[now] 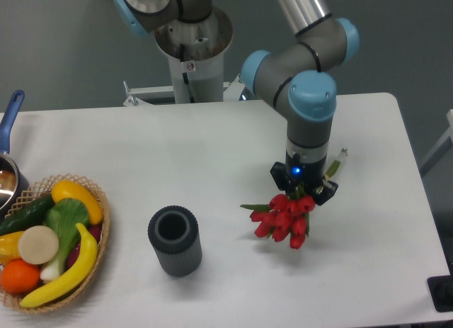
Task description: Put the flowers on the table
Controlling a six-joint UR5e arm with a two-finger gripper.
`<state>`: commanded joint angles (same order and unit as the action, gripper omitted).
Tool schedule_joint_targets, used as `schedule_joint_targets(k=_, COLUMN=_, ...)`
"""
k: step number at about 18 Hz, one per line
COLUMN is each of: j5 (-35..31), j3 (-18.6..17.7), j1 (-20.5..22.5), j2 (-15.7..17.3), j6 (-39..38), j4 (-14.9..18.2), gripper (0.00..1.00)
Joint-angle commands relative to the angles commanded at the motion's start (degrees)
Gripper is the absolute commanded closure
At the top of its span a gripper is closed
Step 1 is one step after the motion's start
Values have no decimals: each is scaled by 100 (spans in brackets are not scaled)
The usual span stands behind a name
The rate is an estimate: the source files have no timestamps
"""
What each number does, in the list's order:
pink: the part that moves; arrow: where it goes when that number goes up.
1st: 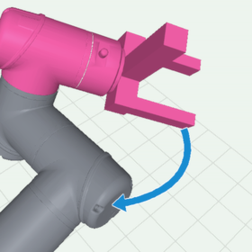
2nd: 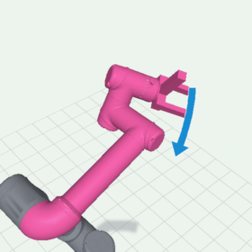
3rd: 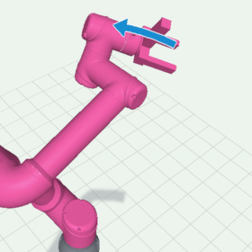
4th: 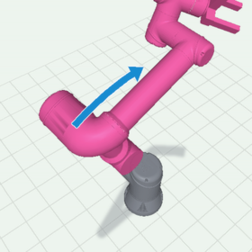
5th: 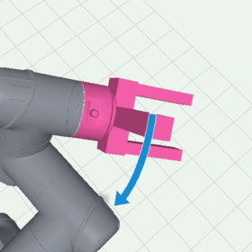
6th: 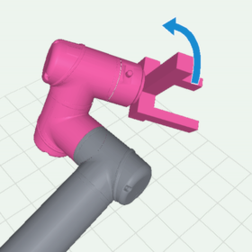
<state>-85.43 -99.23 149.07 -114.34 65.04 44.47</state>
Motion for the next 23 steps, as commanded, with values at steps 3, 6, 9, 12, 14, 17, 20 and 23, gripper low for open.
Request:
schedule_joint_targets(k=3, j5=0, j3=18, j1=0, j2=-9, j6=17, j4=-17, gripper=33)
schedule_joint_targets(k=6, j5=9, j3=18, j1=17, j2=43, j6=306, j4=-26, gripper=0)
schedule_joint_targets(k=9, j5=9, j3=79, j1=44, j2=227, j6=395, j4=-18, gripper=0)
schedule_joint_targets(k=12, j5=-9, j3=167, j1=227, j2=482, j6=675, j4=9, gripper=0)
schedule_joint_targets(k=14, j5=-17, j3=185, j1=456, j2=693, j6=983, j4=87, gripper=0)
schedule_joint_targets(k=17, j5=0, j3=368, j1=895, j2=965, j6=1553, j4=613, gripper=0)
schedule_joint_targets(k=20, j5=26, j3=869, j1=1229, j2=1203, j6=2590, j4=1833, gripper=0)
schedule_joint_targets(k=23, j5=79, j3=1107, j1=1502, j2=1370, j6=2996, j4=2521, gripper=0)
